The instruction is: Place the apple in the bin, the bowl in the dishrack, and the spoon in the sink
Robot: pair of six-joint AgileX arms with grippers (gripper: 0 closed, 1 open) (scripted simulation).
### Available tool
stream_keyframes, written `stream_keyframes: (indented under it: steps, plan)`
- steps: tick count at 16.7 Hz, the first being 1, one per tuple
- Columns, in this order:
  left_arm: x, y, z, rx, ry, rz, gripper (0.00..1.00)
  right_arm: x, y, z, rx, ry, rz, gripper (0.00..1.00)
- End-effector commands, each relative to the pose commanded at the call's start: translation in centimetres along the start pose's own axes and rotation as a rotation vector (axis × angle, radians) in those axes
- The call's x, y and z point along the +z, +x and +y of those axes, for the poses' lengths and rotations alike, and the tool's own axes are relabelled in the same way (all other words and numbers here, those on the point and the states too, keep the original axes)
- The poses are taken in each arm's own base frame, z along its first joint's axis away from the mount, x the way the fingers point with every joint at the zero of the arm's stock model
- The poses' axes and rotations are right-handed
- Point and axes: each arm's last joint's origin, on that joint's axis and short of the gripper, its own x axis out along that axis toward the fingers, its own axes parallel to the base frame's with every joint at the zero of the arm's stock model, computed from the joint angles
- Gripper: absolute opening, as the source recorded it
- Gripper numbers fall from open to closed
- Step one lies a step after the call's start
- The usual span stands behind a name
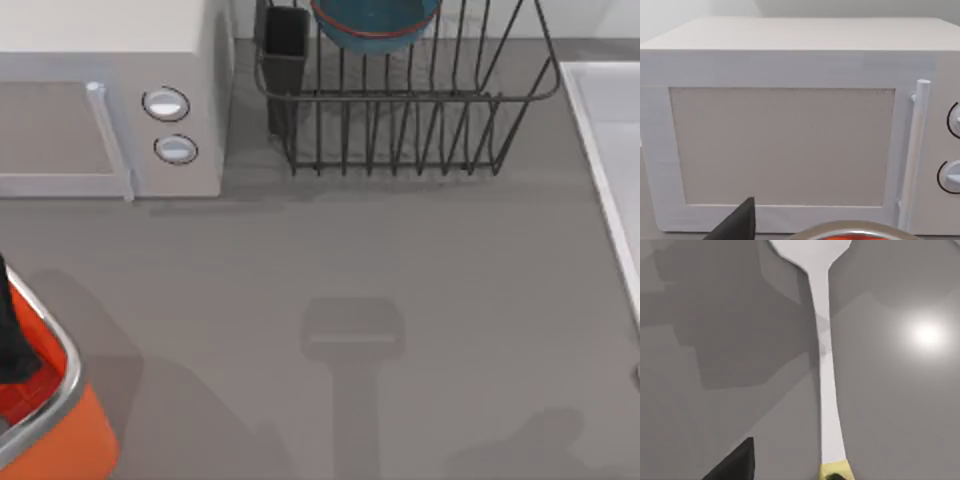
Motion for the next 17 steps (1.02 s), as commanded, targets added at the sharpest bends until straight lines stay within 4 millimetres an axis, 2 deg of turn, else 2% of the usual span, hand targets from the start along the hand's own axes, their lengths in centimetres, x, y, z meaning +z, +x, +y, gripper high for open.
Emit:
stream_keyframes:
  steps: [5, 11, 14, 17]
  plan:
    - [0.0, 0.0, 0.0, 0.0, 0.0, 0.0, 1.0, 0.7, 0.3, -1.9, 0.166, -0.107, 0.111, 1.0]
    - [0.0, 0.0, 0.0, 0.0, 0.0, 0.0, 1.0, 0.8, 0.4, -1.8, 0.17, -0.113, 0.113, 1.0]
    - [0.0, 0.0, 0.0, 0.0, 0.0, 0.0, 1.0, 0.7, 2.0, -1.8, 0.176, -0.11, 0.117, 1.0]
    - [0.0, 0.0, 0.0, 0.0, 0.0, 0.0, 1.0, 0.6, 5.1, -1.6, 0.168, -0.109, 0.112, 1.0]
